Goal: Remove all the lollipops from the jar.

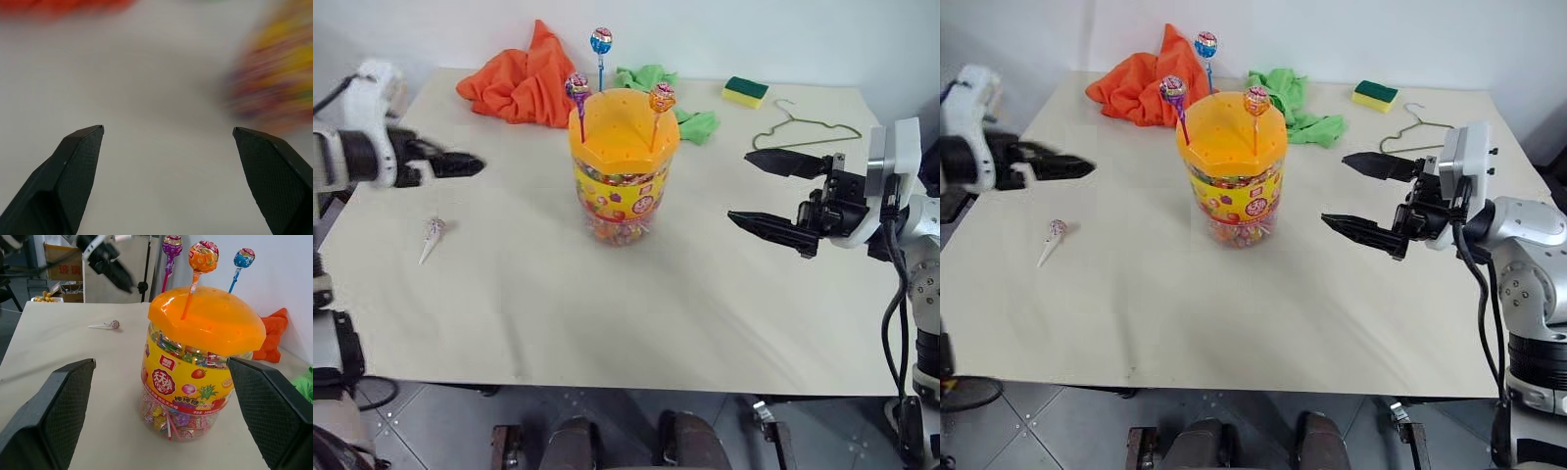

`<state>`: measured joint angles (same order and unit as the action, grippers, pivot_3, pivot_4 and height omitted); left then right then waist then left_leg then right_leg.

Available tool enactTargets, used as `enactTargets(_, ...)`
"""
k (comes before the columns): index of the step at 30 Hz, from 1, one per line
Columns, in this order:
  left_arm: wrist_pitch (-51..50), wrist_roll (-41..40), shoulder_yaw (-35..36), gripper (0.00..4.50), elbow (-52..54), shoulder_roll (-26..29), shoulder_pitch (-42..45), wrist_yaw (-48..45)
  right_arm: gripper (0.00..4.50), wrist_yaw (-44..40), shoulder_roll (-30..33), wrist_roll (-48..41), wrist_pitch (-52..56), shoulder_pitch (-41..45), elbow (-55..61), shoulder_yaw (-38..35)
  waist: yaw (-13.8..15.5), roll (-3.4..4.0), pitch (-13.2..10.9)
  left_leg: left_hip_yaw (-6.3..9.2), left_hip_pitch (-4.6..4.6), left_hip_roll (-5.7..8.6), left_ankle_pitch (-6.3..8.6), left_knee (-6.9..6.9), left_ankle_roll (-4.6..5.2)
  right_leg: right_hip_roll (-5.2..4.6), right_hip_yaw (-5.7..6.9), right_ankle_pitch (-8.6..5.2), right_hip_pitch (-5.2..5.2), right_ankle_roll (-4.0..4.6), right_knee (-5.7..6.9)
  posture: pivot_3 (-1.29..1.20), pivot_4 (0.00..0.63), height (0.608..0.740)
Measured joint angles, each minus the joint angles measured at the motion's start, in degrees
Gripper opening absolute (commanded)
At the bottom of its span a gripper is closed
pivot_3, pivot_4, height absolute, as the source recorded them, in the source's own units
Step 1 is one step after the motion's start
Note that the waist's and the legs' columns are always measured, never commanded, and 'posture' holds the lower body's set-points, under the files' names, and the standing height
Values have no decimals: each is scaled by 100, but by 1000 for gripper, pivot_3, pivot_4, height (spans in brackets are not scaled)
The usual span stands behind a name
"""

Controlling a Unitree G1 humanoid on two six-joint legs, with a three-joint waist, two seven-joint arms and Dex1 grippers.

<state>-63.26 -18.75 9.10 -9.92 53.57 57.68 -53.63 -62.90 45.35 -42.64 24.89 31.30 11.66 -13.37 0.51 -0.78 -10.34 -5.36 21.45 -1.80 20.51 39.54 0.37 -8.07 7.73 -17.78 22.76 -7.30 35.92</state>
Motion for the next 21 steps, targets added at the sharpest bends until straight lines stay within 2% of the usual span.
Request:
enactTargets(5,1733,-903,677,4487,258,-767,-662,-905,4500,36,85,0,1,-88,83,-113,-52,0,0,0,6,-2,0,7,0,3,4,0,0,0,2,0,150,740)
enactTargets(11,2913,-1432,765,4487,-23,-1101,-693,-1954,4500,137,118,-26,25,-290,290,-304,-45,0,0,-3,6,0,2,13,3,2,2,0,0,0,3,0,150,740)
enactTargets(21,4062,-1020,125,4487,-1566,-1720,19,-2100,4500,411,220,-178,255,-504,428,-563,72,0,0,-7,12,1,9,37,16,3,2,1,-5,-3,3,0,150,740)
